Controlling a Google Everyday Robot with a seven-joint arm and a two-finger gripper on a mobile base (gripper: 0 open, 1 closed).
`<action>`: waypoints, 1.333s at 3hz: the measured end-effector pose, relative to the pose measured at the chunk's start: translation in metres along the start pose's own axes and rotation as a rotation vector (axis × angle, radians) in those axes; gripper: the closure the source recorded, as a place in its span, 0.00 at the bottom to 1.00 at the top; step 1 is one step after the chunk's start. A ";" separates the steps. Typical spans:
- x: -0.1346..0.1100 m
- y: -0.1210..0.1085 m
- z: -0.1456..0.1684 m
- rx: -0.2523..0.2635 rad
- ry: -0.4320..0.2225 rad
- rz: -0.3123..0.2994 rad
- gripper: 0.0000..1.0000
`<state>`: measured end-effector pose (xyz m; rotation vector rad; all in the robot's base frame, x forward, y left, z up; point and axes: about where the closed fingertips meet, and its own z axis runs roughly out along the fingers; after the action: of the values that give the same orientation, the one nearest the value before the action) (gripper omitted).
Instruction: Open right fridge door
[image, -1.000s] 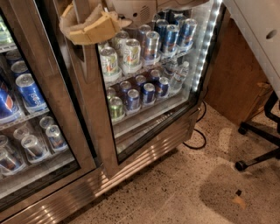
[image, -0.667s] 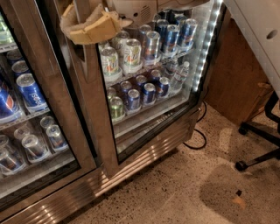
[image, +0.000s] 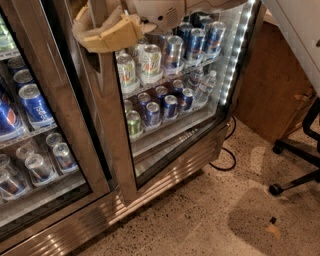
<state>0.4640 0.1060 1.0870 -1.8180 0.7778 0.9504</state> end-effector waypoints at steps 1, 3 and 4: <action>0.000 0.000 0.000 0.000 0.000 0.000 1.00; -0.002 0.005 -0.003 0.000 0.010 0.016 1.00; -0.004 0.010 -0.004 0.006 0.016 0.025 1.00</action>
Offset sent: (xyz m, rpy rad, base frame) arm -0.0760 -0.0114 0.0070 -0.1127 0.0922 -0.0864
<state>0.4546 0.0990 1.0875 -1.8167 0.8137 0.9502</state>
